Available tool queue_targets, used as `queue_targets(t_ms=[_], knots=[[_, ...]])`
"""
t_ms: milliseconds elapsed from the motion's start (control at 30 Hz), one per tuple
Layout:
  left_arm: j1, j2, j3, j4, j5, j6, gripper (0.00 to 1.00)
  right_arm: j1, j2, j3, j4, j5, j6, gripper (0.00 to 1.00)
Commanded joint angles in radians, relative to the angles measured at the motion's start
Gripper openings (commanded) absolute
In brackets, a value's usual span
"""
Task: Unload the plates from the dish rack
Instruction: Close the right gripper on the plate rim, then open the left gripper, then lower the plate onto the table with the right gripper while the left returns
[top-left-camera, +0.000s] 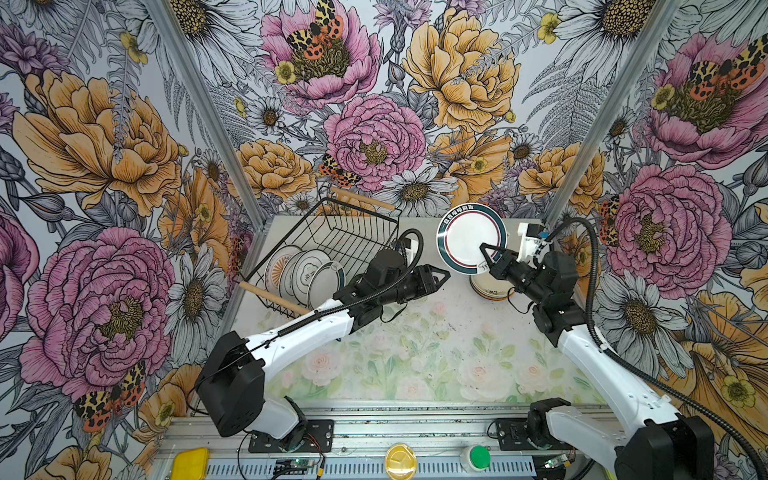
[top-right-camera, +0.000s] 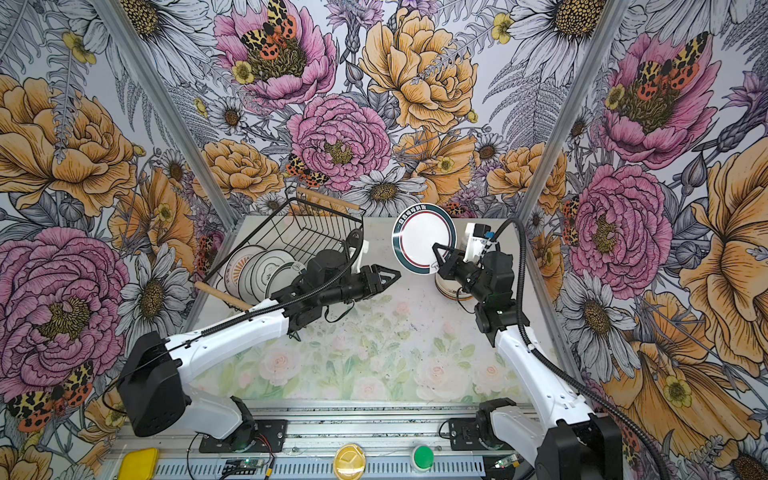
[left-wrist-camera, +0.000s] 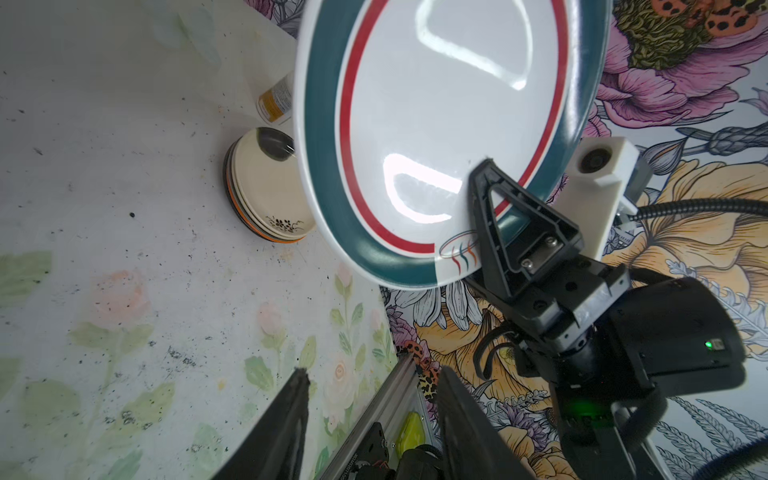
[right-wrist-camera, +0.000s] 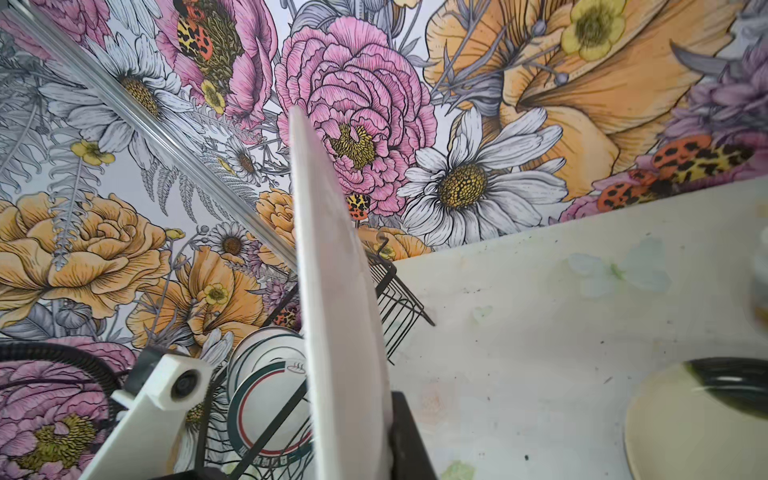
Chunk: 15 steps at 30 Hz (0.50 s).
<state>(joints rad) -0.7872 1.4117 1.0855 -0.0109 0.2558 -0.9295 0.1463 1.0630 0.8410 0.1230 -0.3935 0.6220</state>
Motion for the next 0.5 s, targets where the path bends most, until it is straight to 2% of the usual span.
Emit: queue_targets(t_ms=[0,100,200,300,367,400,467], knots=[[0.047,-0.095,-0.05,-0.171,-0.109,0.1,0.53,0.03,0.012,0.11,-0.126,0.161,-0.235,0.0],[0.089,-0.195,-0.069,-0.323,-0.243,0.159,0.53,0.092,0.03,0.145,-0.136,0.334,-0.358,0.0],[0.124,-0.284,-0.049,-0.488,-0.422,0.217,0.56,0.134,0.064,0.141,-0.091,0.45,-0.398,0.0],[0.185,-0.344,-0.039,-0.587,-0.526,0.258,0.6,0.163,0.121,0.132,-0.061,0.527,-0.386,0.0],[0.253,-0.373,-0.056,-0.602,-0.522,0.282,0.92,0.167,0.169,0.137,-0.059,0.531,-0.341,0.0],[0.295,-0.384,-0.067,-0.602,-0.504,0.296,0.99,0.167,0.196,0.142,-0.066,0.512,-0.312,0.0],[0.368,-0.4,-0.085,-0.603,-0.473,0.322,0.99,0.167,0.244,0.148,-0.068,0.47,-0.248,0.0]])
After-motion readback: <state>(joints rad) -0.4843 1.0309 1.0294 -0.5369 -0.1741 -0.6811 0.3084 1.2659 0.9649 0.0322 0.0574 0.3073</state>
